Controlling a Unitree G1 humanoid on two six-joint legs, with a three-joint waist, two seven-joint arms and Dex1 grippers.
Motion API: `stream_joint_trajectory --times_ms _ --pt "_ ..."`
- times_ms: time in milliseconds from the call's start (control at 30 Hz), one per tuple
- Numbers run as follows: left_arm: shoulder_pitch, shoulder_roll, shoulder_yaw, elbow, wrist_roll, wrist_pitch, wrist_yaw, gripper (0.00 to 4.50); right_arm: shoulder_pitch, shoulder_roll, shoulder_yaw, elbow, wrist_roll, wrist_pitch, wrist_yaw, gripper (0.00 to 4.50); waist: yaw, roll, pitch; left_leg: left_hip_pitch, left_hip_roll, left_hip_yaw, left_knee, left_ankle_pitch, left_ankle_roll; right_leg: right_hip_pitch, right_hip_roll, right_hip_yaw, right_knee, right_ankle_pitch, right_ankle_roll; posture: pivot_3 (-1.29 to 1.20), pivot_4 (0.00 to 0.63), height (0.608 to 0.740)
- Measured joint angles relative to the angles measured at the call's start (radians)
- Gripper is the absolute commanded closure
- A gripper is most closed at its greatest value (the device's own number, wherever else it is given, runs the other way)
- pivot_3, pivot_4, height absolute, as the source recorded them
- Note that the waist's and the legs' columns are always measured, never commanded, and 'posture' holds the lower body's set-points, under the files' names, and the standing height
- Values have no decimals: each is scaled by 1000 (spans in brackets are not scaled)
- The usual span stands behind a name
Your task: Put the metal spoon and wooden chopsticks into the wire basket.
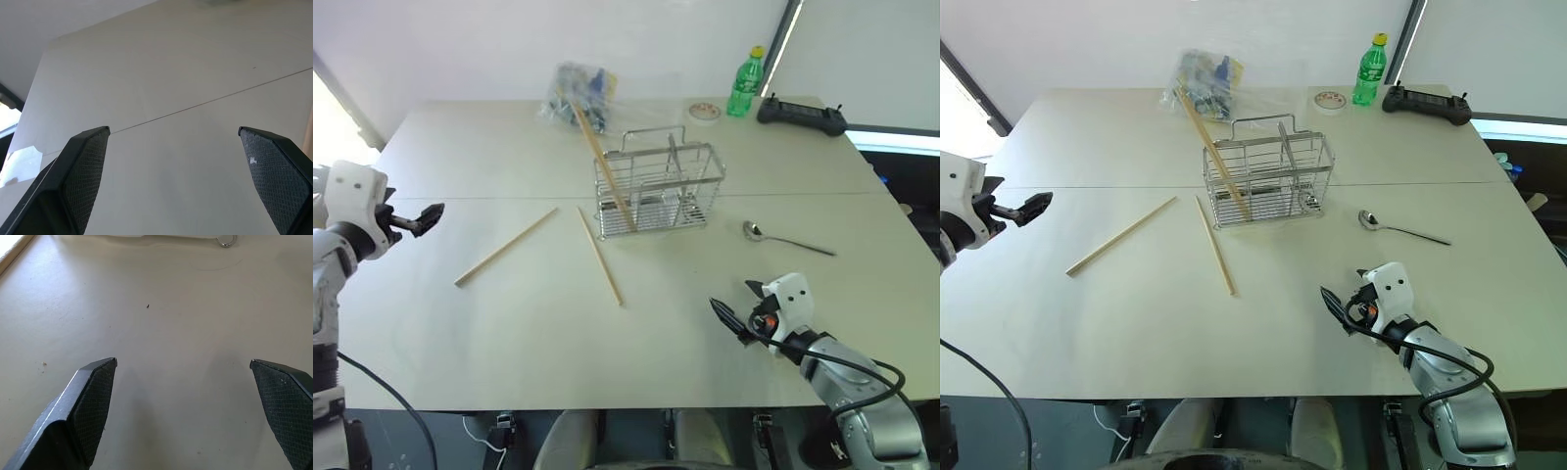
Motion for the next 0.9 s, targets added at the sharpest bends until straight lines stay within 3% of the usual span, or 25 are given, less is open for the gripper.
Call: stream_joint_trajectory --times_ms 733,900 --pt "-13 1 -13 -4 -11 7 -24 52 -39 -4 -1 -15 4 47 -21 0 0 0 0 0 0 0 1 0 0 0 0 0 1 1 -1 0 150 713" --pt "-14 12 -31 -28 -18 28 -57 52 -74 -51 -2 -15 4 63 0 0 -1 0 0 0 0 0 2 0 0 1 0 0 1 1 -1 0 150 713"
